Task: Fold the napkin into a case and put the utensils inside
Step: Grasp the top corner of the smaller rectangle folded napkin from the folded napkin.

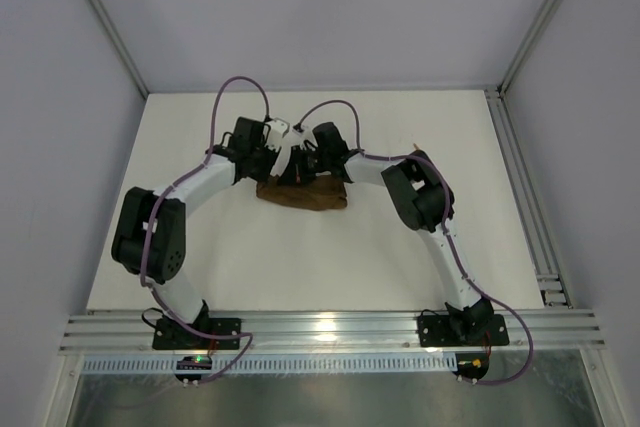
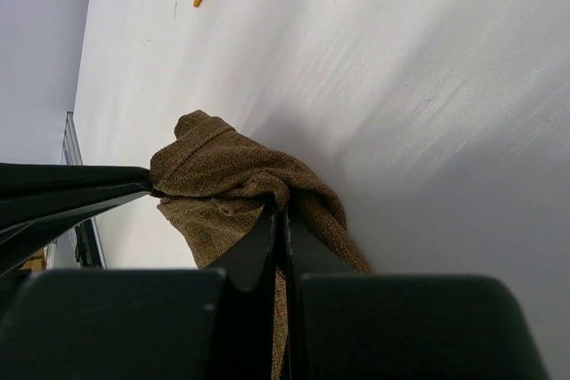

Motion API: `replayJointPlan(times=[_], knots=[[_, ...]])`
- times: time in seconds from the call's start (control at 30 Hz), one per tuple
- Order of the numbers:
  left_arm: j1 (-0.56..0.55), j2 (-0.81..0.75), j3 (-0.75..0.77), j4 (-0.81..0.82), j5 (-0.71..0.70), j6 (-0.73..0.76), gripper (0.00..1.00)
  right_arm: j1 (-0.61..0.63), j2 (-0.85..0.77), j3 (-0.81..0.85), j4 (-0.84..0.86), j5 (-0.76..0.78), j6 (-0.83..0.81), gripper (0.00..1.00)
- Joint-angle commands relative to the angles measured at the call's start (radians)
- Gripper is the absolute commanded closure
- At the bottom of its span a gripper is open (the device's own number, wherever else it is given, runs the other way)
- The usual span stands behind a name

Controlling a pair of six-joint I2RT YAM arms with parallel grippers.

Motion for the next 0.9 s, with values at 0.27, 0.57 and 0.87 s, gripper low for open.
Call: replayJointPlan(times=[0.27,0.57,0.87], knots=[[0.015,0.048,0.035,0.004,0.037,-0.032,1.00,0.030,-0.050,0.010,-0.038,0.061,-0.016,0.97],[0.013,0.089,0.044,-0.089,-0.068,0.023,0.82,0.022,-0.042,-0.016,-0.017,0.067,0.010,0.97],[0.015,0.096,0.007,-0.113,-0.062,0.043,1.00,0.026,-0.075,-0.047,-0.073,0.066,0.001,0.97]])
